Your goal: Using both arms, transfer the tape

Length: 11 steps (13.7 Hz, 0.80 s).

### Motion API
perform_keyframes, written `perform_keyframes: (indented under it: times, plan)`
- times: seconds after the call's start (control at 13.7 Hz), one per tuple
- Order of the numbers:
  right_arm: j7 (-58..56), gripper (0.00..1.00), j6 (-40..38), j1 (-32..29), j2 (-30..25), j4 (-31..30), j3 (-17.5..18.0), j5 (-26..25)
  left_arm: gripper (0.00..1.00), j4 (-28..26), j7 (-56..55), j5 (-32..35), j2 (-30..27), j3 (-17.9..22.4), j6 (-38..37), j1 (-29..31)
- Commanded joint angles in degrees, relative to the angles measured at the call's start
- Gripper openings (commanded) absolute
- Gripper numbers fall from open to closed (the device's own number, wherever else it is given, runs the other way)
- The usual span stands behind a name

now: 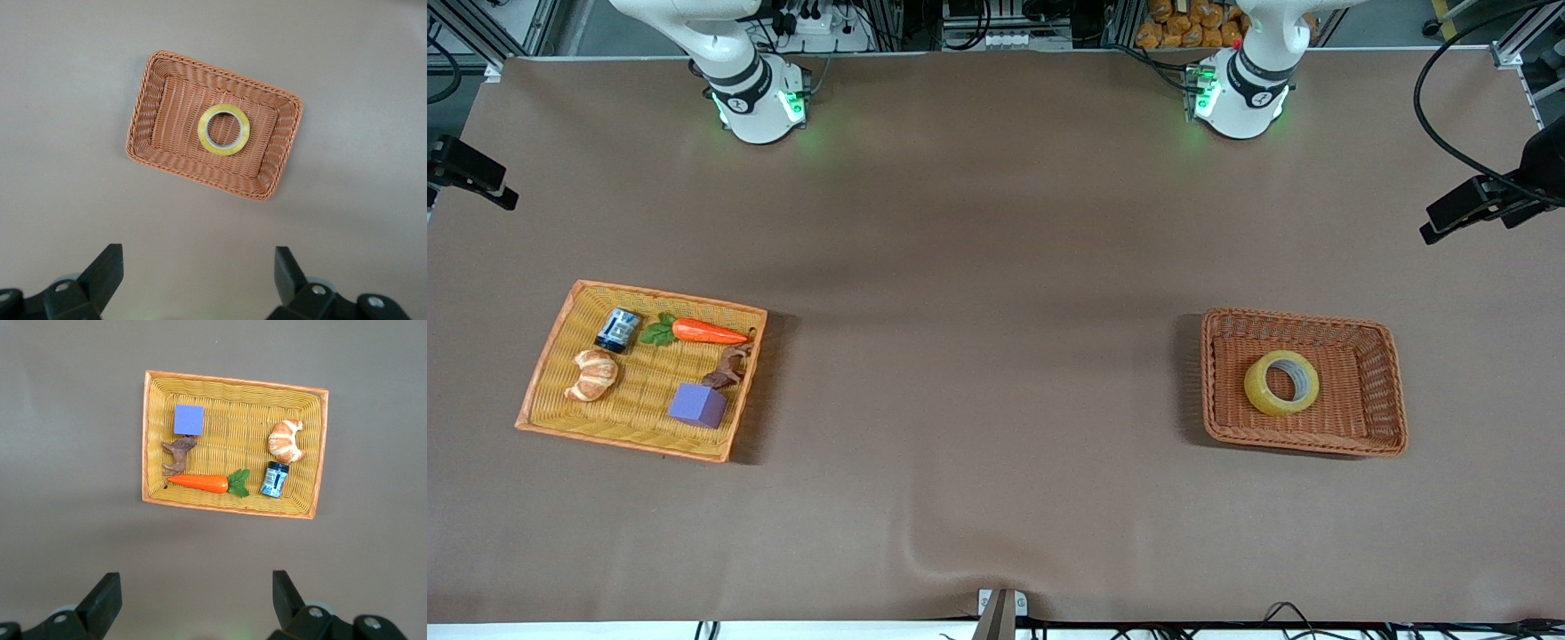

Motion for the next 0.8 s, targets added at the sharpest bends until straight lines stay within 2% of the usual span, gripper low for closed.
perform_keyframes:
  times: [0.0, 0.15, 0.37, 0.58, 0.73]
  plan:
    - [0.84, 1.0, -0.75, 0.05, 0.39, 1.2, 0.2, -0.2, 1.0, -1.91, -0.53, 1.05, -1.36, 3.54, 0.64, -5.15]
    - [0.66, 1.0, -0.75, 0.05, 0.39, 1.2, 0.2, -0.2, 1.0, -2.7, -0.53, 1.05, -1.36, 7.15, 1.44, -9.37]
    - [0.92, 1.0, -0.57, -0.04, 0.39, 1.03, 0.2, -0.2, 1.0, -6.21, 0.52, 0.61, -3.03, 11.29, 4.51, -12.37]
    - [1.71, 1.0, -0.13, 0.14, 0.82, 1.11, 0.2, -0.99, 1.0, -6.83, 0.44, 0.61, -3.3, 11.3, 4.17, -12.64]
    - [1.63, 1.0, -0.39, -0.56, 0.83, 0.94, 0.03, -0.73, 1.0, -10.25, 0.44, 0.87, -6.01, 11.48, 4.42, -12.73]
